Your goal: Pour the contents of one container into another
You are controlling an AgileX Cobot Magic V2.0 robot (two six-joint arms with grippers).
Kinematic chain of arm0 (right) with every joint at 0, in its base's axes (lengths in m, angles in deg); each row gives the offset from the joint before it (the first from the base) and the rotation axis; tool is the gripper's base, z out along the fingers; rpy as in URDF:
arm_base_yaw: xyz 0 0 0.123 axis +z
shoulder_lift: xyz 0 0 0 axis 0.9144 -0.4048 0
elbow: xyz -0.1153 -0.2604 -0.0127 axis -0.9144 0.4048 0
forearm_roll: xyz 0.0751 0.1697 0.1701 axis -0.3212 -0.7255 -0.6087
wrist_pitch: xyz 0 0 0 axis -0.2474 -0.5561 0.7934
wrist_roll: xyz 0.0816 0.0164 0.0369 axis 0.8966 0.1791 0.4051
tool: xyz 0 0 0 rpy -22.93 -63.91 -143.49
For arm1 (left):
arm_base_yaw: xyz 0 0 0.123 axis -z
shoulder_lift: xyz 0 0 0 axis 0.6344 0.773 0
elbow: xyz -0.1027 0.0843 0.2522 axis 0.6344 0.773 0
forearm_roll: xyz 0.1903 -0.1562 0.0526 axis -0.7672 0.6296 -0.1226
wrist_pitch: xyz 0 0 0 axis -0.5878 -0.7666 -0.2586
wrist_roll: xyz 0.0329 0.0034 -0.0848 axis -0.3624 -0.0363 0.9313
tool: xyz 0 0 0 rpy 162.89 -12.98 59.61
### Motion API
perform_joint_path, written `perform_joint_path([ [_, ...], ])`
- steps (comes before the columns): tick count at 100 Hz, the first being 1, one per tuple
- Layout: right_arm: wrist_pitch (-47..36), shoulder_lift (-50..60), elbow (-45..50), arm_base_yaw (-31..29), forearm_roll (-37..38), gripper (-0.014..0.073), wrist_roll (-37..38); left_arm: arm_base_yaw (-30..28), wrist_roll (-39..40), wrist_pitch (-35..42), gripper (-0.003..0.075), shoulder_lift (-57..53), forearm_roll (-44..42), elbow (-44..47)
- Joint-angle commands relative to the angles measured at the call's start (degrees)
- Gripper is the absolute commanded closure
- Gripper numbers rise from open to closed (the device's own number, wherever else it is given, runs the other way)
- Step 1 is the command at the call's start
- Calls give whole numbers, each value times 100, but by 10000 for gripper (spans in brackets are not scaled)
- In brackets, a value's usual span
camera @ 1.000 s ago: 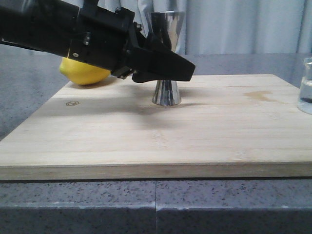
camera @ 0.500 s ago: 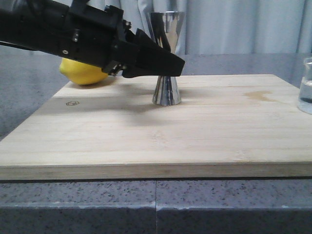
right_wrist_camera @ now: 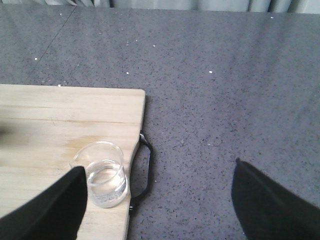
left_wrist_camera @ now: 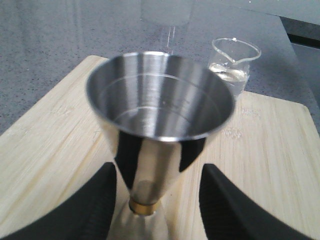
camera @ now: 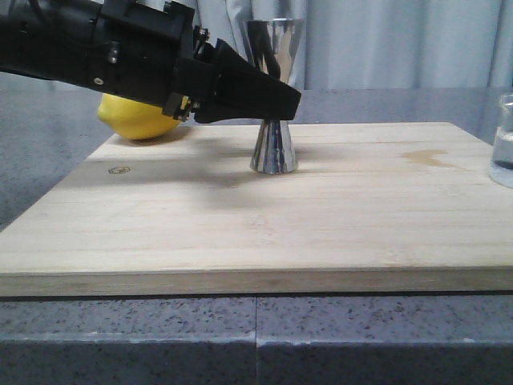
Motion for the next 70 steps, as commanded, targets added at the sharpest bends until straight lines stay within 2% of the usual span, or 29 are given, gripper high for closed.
perform_joint_path([
  [1, -431, -66, -205, -31, 11, 53, -39, 14, 37, -248, 375, -202, 366, -158],
  [14, -431, -66, -205, -31, 11, 53, -39, 14, 37, -238, 388, -202, 366, -158],
  [48, -431, -66, -205, -31, 11, 53, -39, 14, 37, -227, 612, -202, 323, -158],
  [70, -431, -66, -205, -31, 11, 53, -39, 14, 37, -283, 678, -202, 307, -158],
])
